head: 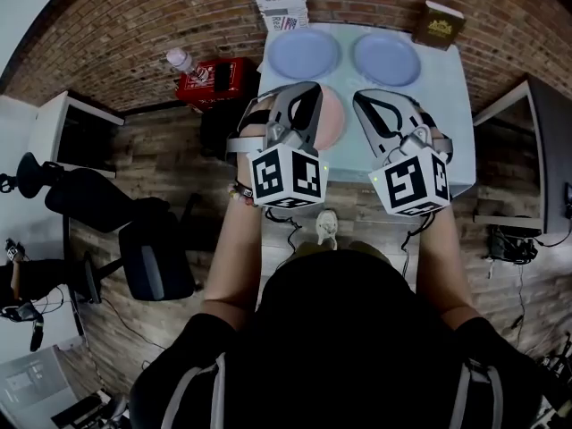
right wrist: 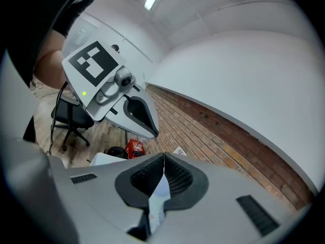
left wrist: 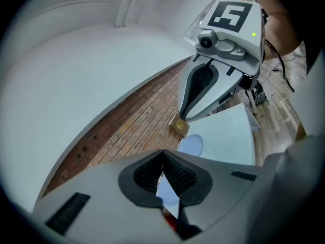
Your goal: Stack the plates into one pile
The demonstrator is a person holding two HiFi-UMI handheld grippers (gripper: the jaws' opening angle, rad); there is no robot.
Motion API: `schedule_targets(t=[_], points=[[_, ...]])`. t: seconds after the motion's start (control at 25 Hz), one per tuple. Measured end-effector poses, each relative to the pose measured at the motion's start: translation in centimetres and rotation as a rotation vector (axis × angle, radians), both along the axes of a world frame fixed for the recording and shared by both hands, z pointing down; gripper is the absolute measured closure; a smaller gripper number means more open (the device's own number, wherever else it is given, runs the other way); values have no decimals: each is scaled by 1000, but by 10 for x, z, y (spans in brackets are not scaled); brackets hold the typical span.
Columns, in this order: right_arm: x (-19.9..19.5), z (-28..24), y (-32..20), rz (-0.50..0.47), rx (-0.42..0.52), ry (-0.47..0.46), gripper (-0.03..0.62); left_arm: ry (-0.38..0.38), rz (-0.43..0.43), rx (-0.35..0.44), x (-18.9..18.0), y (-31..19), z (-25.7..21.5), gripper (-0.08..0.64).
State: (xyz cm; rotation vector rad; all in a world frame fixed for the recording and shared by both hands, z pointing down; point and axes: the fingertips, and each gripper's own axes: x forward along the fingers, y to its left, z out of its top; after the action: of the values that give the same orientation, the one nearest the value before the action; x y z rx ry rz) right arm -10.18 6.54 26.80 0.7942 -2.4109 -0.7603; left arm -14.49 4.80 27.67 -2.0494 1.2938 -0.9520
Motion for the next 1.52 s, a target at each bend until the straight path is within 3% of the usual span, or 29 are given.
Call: schedule_targets(t=[0.68,1.12,1.52], points=[[-28,-10,-48,10,28,8,557,7,40,26,-22,-44,-16,538],[-24,-2,-66,-69,3,2,557,32,-39,22,-19,-61,-9,538],[-17,9,-97,-238,-55,-3,557,39,-198,-17,-12,-87,3,538]])
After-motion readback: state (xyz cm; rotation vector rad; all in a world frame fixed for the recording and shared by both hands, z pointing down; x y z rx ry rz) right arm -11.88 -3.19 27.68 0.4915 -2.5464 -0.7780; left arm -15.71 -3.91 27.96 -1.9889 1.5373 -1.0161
